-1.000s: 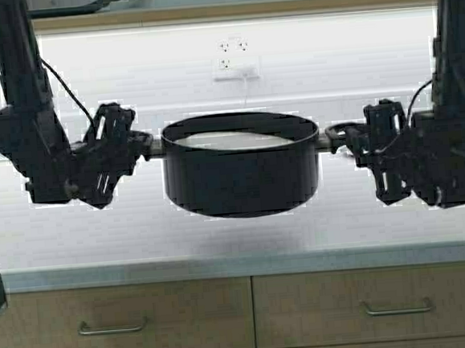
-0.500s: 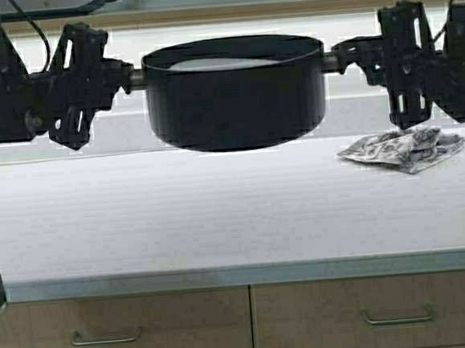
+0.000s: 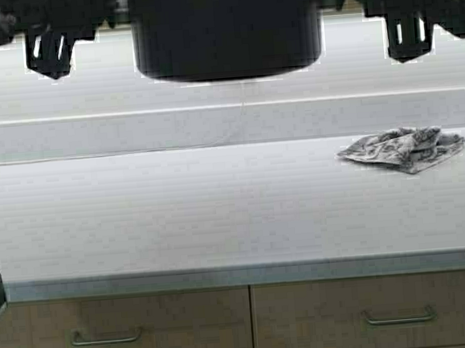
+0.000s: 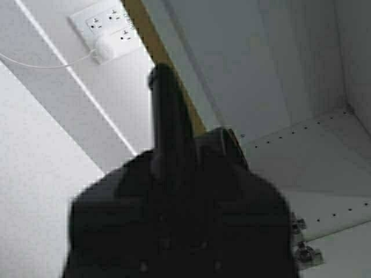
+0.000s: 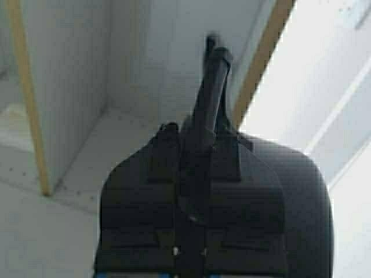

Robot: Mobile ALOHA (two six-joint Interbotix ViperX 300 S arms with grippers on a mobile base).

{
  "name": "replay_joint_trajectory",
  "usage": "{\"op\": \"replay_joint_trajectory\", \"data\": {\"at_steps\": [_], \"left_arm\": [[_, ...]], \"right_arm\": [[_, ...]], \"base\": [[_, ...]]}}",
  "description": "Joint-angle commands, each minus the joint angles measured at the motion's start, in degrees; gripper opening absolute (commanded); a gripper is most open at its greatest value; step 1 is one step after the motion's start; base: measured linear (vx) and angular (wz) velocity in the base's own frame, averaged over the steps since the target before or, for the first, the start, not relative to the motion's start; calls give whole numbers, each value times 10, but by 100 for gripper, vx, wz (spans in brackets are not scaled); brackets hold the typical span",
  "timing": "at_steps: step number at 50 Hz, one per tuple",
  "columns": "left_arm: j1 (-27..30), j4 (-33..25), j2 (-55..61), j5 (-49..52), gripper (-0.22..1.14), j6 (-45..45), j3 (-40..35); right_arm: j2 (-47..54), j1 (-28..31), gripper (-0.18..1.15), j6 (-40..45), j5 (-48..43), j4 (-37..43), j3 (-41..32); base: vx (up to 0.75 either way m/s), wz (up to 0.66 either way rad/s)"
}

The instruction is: Open the cabinet, put the pot inside, then close it

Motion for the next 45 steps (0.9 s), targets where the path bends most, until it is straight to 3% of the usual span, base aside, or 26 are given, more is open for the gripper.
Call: {"op": "replay_joint_trajectory", "data": {"at_steps": [1,11,34,45], "left_arm": [[-16,6,-71,69,3,65,-43],[-17,-21,-91,178,3,111,-91],[-16,-52,-117,161,3,130,-106],[15,-72,-96,223,3,183,-184]], "right_arm": [[-93,24,7,-47,76,-7,-29],[-153,23,7,-64,194,-7,-58],[-121,28,7,-40,205,-37,-133],[-108,28,7,-33,261,-33,-197]], "base": [[0,0],[1,1],[5,-2],[22,3]]}}
